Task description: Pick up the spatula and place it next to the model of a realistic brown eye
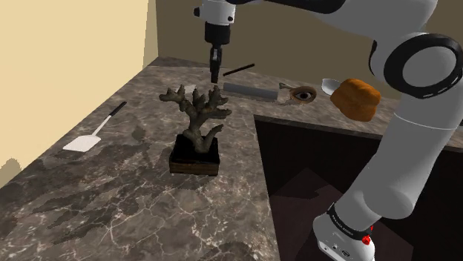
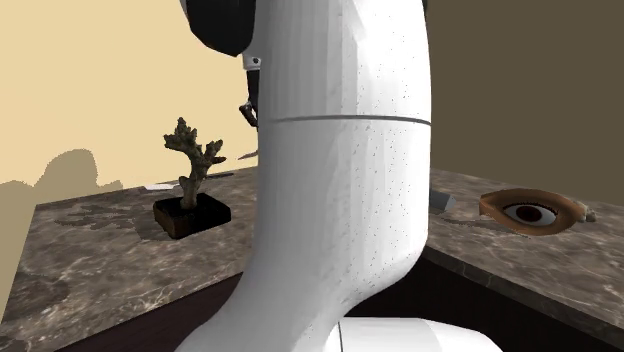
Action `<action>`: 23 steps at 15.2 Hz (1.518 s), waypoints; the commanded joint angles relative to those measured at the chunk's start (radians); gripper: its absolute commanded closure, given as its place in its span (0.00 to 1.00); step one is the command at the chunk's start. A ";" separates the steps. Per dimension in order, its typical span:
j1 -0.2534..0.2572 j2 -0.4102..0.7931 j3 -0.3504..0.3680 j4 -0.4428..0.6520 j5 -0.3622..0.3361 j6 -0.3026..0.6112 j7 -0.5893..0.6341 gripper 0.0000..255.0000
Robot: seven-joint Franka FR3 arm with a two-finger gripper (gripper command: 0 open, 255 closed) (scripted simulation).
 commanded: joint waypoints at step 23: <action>-0.249 -0.602 -0.305 -0.684 0.035 0.115 -0.542 1.00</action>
